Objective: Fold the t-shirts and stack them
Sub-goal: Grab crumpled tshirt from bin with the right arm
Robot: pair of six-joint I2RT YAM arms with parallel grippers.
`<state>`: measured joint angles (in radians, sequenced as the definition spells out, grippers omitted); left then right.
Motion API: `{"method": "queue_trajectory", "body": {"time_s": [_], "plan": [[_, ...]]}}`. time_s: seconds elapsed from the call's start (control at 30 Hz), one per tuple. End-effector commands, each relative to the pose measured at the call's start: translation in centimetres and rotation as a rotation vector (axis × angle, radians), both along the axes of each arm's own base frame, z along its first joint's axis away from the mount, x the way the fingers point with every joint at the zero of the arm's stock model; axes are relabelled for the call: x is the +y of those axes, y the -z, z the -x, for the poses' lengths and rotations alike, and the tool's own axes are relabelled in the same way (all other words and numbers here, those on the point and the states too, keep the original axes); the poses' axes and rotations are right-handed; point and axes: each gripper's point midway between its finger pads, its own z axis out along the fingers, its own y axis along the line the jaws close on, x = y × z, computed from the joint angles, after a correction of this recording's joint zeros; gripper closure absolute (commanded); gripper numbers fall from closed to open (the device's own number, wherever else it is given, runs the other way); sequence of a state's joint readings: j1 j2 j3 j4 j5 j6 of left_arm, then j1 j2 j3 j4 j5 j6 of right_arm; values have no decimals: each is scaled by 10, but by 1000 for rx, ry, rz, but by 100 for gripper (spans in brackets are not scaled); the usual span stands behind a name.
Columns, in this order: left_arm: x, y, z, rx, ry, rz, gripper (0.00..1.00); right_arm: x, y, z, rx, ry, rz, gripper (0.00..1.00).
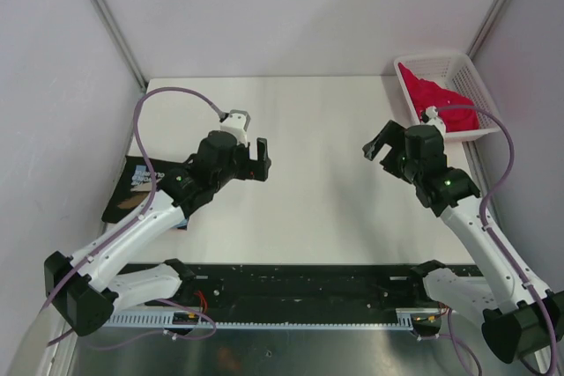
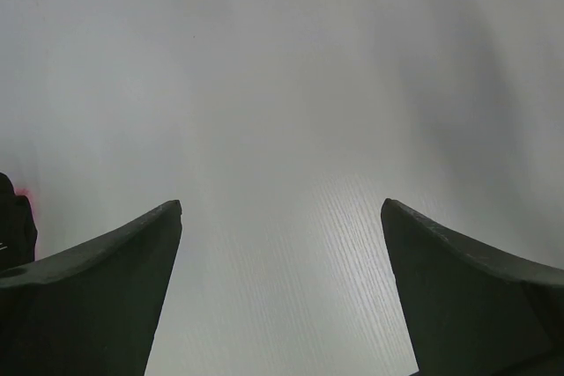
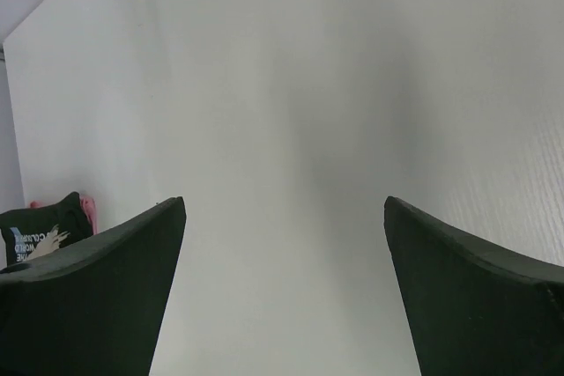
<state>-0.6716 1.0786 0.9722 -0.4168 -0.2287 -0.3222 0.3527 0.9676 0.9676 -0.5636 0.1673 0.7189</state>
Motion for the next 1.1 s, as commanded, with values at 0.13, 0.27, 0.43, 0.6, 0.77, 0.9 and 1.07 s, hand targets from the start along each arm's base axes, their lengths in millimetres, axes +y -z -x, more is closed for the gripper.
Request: {"method": "queue_trajectory", "body": {"time_s": [0.13, 0.27, 0.43, 0.6, 0.77, 0.9, 1.07], "plan": [[4, -14, 2, -76, 27, 9, 1, 7, -9, -22, -50, -2, -5, 1], [8, -14, 8, -107, 55, -7, 1, 10, -11, -53, -63, 10, 24, 1], [12, -13, 9, -115, 49, -13, 0, 2, -29, -104, -110, 45, 49, 1], [8, -13, 13, -108, 74, 5, 1, -42, -43, -159, -168, 148, 55, 1], [6, -16, 15, -112, 84, 15, 1, -101, -49, -205, -199, 279, 102, 1], [6, -18, 15, -116, 89, 20, 0, -151, -47, -236, -178, 400, 177, 1], [6, -19, 16, -117, 92, 22, 1, -203, -26, -263, -106, 517, 208, 1]]}}
